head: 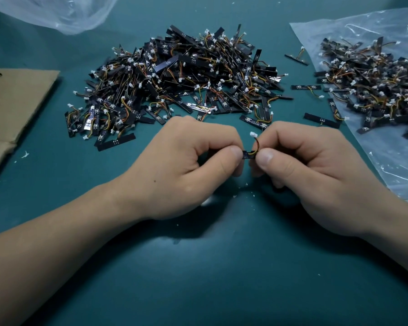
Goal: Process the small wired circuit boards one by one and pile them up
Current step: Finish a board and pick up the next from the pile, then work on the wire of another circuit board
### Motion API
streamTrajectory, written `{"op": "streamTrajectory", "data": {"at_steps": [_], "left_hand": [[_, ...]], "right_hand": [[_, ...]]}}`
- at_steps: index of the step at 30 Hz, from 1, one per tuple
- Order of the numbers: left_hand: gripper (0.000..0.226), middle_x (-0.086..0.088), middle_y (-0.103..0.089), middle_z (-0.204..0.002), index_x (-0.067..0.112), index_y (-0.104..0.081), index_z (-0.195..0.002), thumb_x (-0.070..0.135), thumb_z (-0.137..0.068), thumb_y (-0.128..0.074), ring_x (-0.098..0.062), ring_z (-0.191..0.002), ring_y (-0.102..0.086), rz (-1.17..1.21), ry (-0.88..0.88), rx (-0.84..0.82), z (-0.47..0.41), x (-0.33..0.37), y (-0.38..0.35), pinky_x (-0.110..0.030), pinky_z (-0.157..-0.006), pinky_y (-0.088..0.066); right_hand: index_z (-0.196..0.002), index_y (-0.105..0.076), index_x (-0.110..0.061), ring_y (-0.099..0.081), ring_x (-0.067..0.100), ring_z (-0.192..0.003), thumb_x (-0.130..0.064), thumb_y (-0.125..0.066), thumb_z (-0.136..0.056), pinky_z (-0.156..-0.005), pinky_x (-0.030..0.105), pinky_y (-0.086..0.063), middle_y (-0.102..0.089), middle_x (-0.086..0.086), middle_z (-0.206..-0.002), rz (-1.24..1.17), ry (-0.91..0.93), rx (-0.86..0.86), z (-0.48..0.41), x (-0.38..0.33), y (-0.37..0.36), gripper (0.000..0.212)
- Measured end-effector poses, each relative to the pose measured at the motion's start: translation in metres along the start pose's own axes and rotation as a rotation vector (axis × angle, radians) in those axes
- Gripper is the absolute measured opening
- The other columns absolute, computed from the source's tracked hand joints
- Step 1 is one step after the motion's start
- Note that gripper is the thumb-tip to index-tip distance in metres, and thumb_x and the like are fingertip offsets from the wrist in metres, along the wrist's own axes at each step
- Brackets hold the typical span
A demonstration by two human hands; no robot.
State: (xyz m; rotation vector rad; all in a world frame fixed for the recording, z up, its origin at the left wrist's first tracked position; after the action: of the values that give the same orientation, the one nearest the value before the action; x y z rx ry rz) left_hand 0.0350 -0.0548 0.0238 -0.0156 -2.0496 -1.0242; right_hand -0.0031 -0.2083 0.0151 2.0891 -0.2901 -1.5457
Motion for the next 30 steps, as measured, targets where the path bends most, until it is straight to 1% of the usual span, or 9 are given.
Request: {"op": "streamTrajectory", "data": {"at_steps": [5, 8, 12, 15, 17, 19, 25, 27, 30], "left_hand": [[0.027, -0.004, -0.057, -0.056, 0.009, -0.065, -0.071, 0.008, -0.095, -0.053, -0.024, -0.059, -0.054, -0.028, -0.052, -0.051, 0.000, 0.002, -0.004, -0.042, -0.070, -0.044], [0.027, 0.001, -0.060, -0.062, 0.012, -0.067, -0.077, 0.015, -0.098, -0.051, -0.017, -0.066, -0.056, -0.054, -0.087, -0.059, 0.001, 0.004, -0.006, -0.037, -0.077, -0.045], [0.032, 0.005, -0.070, -0.098, 0.014, -0.073, -0.109, 0.022, -0.101, -0.043, -0.017, -0.098, -0.063, 0.003, -0.006, 0.215, 0.004, -0.001, 0.010, -0.034, -0.089, -0.046], [0.028, 0.013, -0.065, -0.115, 0.024, -0.069, -0.117, 0.019, -0.095, -0.052, -0.012, -0.115, -0.056, -0.142, 0.179, 0.392, 0.003, -0.016, 0.019, -0.036, -0.103, -0.041], [0.030, 0.019, -0.058, -0.124, 0.034, -0.066, -0.114, 0.025, -0.090, -0.052, -0.010, -0.126, -0.045, -0.265, 0.296, 0.343, 0.002, -0.026, 0.014, -0.034, -0.105, -0.029], [0.030, 0.024, -0.053, -0.131, 0.038, -0.066, -0.113, 0.034, -0.088, -0.050, -0.009, -0.130, -0.036, -0.418, 0.345, 0.252, 0.002, -0.030, 0.007, -0.026, -0.094, -0.015], [0.046, 0.014, -0.047, -0.151, 0.039, -0.057, -0.135, 0.049, -0.092, -0.045, -0.020, -0.137, -0.035, -0.656, 0.252, 0.071, 0.002, -0.022, -0.008, -0.046, -0.103, -0.022], [0.044, 0.015, -0.050, -0.147, 0.038, -0.060, -0.132, 0.049, -0.093, -0.044, -0.018, -0.135, -0.038, -0.640, 0.260, 0.055, 0.002, -0.022, -0.008, -0.044, -0.104, -0.020], [0.039, 0.020, -0.057, -0.135, 0.034, -0.065, -0.125, 0.045, -0.094, -0.044, -0.013, -0.124, -0.046, -0.604, 0.259, 0.084, 0.002, -0.020, -0.005, -0.034, -0.096, -0.017]], "right_hand": [[-0.063, -0.047, -0.019, -0.040, 0.009, -0.049, -0.036, -0.050, -0.094, -0.051, 0.021, -0.033, -0.045, -0.008, -0.051, 0.064, 0.042, -0.070, 0.001, -0.002, -0.004, 0.035], [-0.061, -0.040, -0.017, -0.031, 0.007, -0.050, -0.033, -0.048, -0.094, -0.051, 0.021, -0.029, -0.034, -0.004, -0.053, 0.053, 0.055, -0.106, 0.001, 0.000, -0.003, 0.038], [-0.060, -0.050, -0.013, -0.039, 0.012, -0.050, -0.038, -0.053, -0.092, -0.051, 0.027, -0.034, -0.046, 0.006, -0.054, -0.060, -0.017, -0.057, -0.002, 0.009, 0.000, 0.041], [-0.096, -0.068, -0.022, -0.049, 0.013, -0.048, -0.036, -0.055, -0.105, -0.050, 0.019, -0.038, -0.063, 0.002, -0.067, -0.271, 0.034, 0.237, -0.005, 0.008, 0.017, 0.021], [-0.129, -0.059, -0.022, -0.045, 0.017, -0.045, -0.040, -0.042, -0.108, -0.047, 0.020, -0.035, -0.069, 0.002, -0.078, -0.463, -0.029, 0.409, -0.007, 0.019, 0.029, 0.033], [-0.134, -0.057, -0.019, -0.041, 0.018, -0.044, -0.041, -0.037, -0.108, -0.046, 0.019, -0.034, -0.070, 0.004, -0.078, -0.494, -0.107, 0.438, -0.008, 0.029, 0.031, 0.040], [-0.108, -0.072, -0.023, -0.052, 0.011, -0.056, -0.026, -0.051, -0.105, -0.054, 0.021, -0.044, -0.072, 0.002, -0.075, -0.157, -0.059, 0.258, -0.001, 0.017, 0.015, 0.021], [-0.106, -0.072, -0.029, -0.060, 0.004, -0.076, -0.027, -0.057, -0.100, -0.074, 0.021, -0.048, -0.071, -0.008, -0.089, 0.057, -0.052, 0.316, 0.000, 0.017, 0.019, 0.016], [-0.114, -0.073, -0.034, -0.052, 0.010, -0.117, -0.038, -0.056, -0.094, -0.104, 0.030, -0.033, -0.060, -0.013, -0.119, 0.466, -0.106, 0.219, -0.003, 0.017, 0.010, 0.027]]}}
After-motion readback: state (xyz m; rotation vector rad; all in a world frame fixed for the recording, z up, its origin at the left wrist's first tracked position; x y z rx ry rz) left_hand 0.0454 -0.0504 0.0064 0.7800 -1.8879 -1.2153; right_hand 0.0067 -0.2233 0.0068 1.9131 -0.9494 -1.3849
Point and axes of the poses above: each hand's wrist, its own z-axis away from the middle knuckle, its own y-axis out of the back of the hand, x = y × z, the point moved 6 cm from there along -z, towards the middle knuckle
